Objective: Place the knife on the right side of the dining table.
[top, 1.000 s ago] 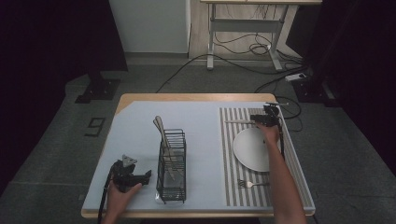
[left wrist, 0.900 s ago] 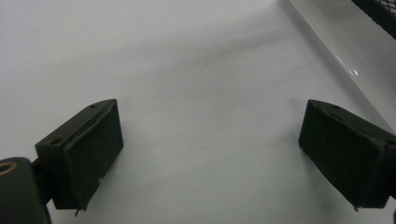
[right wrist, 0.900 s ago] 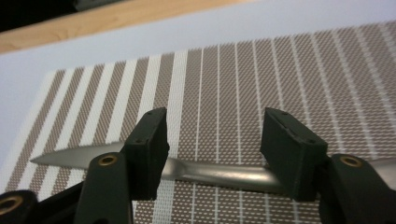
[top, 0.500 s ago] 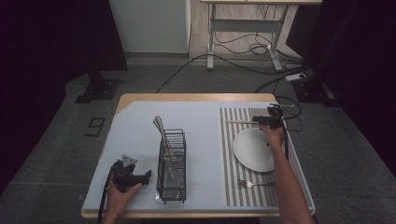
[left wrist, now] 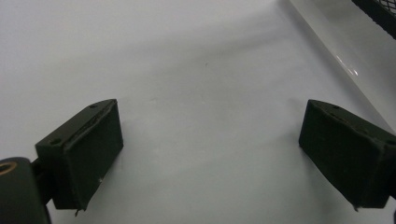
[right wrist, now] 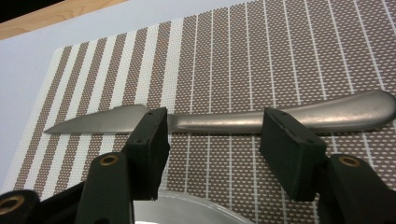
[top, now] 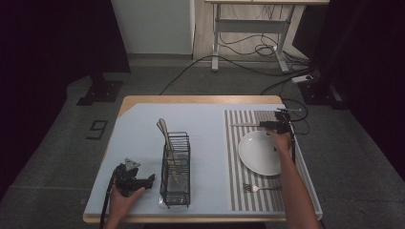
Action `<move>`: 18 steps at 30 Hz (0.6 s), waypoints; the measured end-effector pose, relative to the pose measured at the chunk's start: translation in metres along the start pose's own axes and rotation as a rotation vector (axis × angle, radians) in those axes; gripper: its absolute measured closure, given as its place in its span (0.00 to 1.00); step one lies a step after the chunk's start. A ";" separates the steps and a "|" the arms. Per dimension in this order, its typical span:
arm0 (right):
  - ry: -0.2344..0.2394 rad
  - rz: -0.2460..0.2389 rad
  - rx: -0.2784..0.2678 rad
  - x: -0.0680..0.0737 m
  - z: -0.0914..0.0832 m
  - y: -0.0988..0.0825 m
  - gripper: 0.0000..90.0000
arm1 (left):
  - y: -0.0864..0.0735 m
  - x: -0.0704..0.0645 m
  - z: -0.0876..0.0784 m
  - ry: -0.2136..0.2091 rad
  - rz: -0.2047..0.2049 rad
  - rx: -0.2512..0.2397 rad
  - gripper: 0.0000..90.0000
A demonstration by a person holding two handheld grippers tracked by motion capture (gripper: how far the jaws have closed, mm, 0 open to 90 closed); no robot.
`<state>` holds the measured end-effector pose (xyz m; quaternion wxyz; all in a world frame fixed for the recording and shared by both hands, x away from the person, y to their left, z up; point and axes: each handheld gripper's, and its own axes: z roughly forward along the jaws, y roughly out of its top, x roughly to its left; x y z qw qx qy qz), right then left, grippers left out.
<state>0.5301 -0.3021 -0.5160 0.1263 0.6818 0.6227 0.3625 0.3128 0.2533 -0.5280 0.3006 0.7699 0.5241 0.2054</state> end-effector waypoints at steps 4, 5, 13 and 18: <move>0.000 0.003 -0.003 0.000 0.000 0.000 0.46 | 0.000 0.000 0.000 0.000 0.001 0.001 0.06; -0.001 0.001 -0.004 0.000 0.000 0.000 0.46 | 0.000 0.000 0.000 0.001 0.001 0.000 0.06; -0.002 0.001 -0.012 0.000 0.001 0.000 0.45 | 0.000 0.000 0.000 0.001 0.001 0.000 0.06; -0.005 0.005 -0.009 0.001 0.001 0.000 0.45 | 0.000 0.000 0.000 0.001 0.001 -0.001 0.06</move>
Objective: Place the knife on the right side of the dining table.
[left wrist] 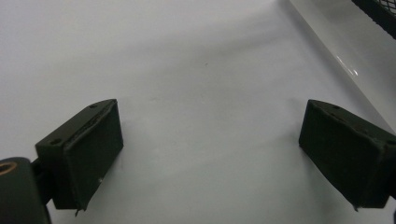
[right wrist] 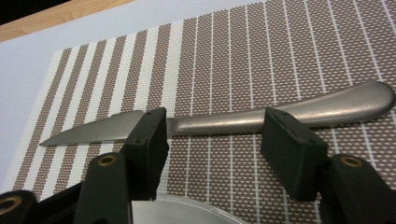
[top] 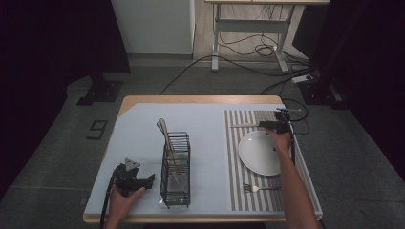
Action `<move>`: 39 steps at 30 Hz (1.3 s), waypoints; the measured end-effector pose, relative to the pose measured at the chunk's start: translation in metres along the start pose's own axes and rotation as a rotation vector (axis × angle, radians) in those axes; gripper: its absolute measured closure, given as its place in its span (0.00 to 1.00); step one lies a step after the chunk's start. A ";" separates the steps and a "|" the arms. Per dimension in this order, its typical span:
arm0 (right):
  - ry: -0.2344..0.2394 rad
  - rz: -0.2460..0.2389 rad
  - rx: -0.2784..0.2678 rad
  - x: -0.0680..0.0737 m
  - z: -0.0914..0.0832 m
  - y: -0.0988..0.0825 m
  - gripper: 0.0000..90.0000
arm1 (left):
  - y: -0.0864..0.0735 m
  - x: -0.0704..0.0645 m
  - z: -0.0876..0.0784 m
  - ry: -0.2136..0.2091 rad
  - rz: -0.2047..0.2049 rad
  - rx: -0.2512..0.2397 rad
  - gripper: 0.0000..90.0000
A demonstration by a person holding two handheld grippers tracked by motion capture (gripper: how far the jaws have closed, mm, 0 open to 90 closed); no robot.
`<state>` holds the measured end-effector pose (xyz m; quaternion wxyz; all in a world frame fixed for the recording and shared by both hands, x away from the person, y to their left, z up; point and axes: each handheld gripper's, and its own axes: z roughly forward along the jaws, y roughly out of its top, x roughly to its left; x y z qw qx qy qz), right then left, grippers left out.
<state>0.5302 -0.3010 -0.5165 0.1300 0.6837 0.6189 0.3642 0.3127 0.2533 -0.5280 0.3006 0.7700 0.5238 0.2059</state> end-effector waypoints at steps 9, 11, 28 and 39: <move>0.028 -0.006 -0.038 0.005 -0.014 -0.004 0.44 | 0.000 0.000 0.000 0.000 0.000 0.000 0.06; 0.033 -0.015 -0.049 0.005 -0.018 -0.006 0.44 | 0.000 0.000 0.000 0.000 0.000 0.000 0.06; 0.101 -0.089 -0.140 0.021 -0.063 -0.045 0.45 | 0.000 0.000 0.000 0.000 0.000 0.000 0.07; 0.209 -0.200 -0.176 0.055 -0.087 -0.080 0.45 | 0.000 0.000 0.000 0.000 -0.003 -0.001 0.06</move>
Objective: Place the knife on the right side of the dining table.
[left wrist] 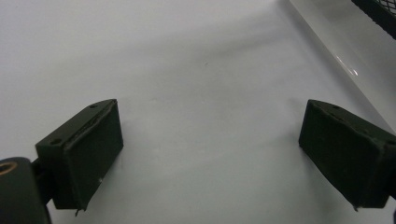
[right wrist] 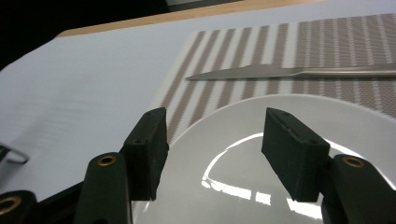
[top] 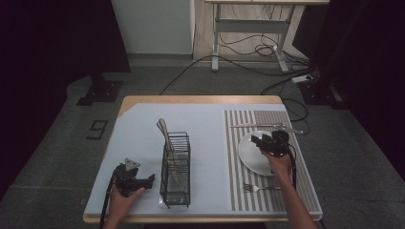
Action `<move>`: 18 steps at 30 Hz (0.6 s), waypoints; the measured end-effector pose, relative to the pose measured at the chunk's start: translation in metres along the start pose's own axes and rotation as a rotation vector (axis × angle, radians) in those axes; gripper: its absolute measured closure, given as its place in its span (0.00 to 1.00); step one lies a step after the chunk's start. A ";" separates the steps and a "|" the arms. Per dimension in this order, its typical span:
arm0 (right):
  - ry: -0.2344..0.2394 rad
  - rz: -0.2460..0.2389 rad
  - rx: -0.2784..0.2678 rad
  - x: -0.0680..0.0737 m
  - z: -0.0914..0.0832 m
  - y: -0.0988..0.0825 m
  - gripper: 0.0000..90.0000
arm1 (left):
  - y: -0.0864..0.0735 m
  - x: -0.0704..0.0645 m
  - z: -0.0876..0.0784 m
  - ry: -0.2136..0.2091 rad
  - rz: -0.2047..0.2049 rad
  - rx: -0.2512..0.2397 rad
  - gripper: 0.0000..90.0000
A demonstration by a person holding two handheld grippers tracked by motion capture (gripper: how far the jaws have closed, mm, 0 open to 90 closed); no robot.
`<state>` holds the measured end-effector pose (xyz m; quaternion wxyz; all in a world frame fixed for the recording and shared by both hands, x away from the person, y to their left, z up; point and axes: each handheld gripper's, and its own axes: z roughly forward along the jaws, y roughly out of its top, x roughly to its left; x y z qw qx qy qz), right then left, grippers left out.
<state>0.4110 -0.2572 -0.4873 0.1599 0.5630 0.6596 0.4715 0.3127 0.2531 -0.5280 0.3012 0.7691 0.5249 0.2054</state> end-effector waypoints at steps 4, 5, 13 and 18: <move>0.040 -0.019 -0.010 0.013 -0.008 -0.012 0.44 | 0.000 0.000 0.000 0.000 0.000 0.000 0.06; 0.040 -0.019 -0.010 0.013 -0.008 -0.012 0.44 | 0.000 0.000 0.000 0.000 0.000 0.000 0.06; 0.134 -0.065 -0.015 0.046 -0.024 -0.038 0.44 | 0.000 0.000 0.000 0.000 0.000 0.000 0.06; 0.185 -0.103 -0.002 0.068 -0.028 -0.051 0.43 | 0.000 0.000 0.000 0.000 0.000 0.000 0.07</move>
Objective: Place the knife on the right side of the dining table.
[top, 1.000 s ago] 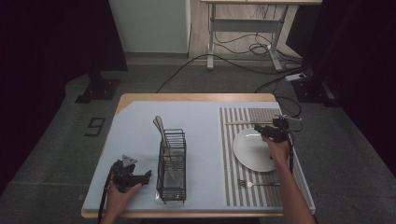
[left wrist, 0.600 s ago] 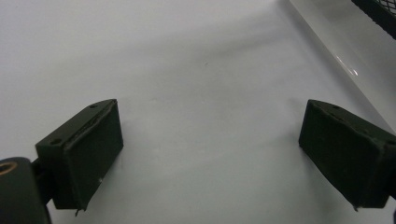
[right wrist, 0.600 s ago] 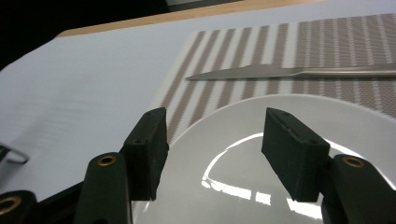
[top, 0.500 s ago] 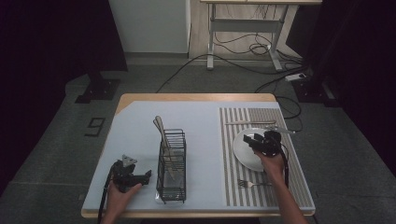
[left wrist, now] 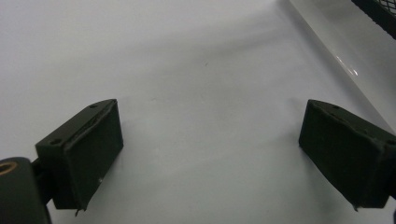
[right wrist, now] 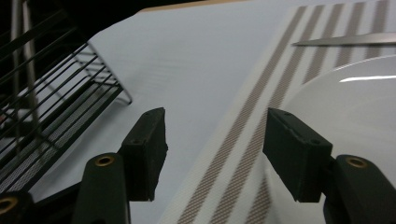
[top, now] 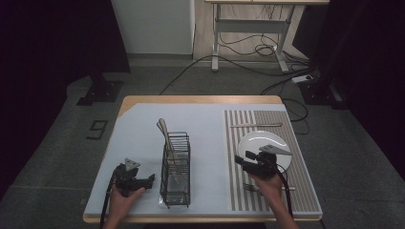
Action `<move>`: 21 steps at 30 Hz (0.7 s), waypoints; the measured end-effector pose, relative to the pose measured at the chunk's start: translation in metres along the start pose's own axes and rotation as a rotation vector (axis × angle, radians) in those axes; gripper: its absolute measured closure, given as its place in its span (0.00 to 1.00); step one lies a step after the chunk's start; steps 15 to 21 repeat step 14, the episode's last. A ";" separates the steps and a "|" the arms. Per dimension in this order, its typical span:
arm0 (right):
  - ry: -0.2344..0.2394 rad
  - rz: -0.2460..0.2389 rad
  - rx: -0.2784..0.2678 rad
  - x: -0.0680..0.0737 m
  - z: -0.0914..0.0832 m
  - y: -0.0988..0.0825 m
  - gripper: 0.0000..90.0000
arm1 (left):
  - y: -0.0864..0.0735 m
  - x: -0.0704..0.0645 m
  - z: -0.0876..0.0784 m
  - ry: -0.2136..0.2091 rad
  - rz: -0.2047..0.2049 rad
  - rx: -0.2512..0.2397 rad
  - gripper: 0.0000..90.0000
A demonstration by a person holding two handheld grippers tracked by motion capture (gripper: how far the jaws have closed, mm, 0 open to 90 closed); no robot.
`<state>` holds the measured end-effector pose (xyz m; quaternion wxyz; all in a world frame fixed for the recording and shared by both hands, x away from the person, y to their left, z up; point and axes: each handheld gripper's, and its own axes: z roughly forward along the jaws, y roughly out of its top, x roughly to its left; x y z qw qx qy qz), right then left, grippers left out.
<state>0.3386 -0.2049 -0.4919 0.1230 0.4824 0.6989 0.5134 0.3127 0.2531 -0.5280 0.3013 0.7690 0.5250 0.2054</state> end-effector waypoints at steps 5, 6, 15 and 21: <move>0.028 -0.027 0.028 0.014 0.005 -0.006 0.42 | 0.000 0.000 0.000 0.000 0.000 0.000 0.07; 0.036 -0.022 0.026 0.015 0.007 -0.006 0.42 | 0.000 0.000 0.000 0.000 0.000 0.000 0.06; 0.019 -0.025 0.030 0.016 0.010 -0.008 0.41 | 0.000 0.000 0.000 0.000 0.000 0.000 0.06; 0.019 -0.025 0.030 0.016 0.010 -0.008 0.41 | 0.000 0.000 0.000 0.000 0.000 0.000 0.06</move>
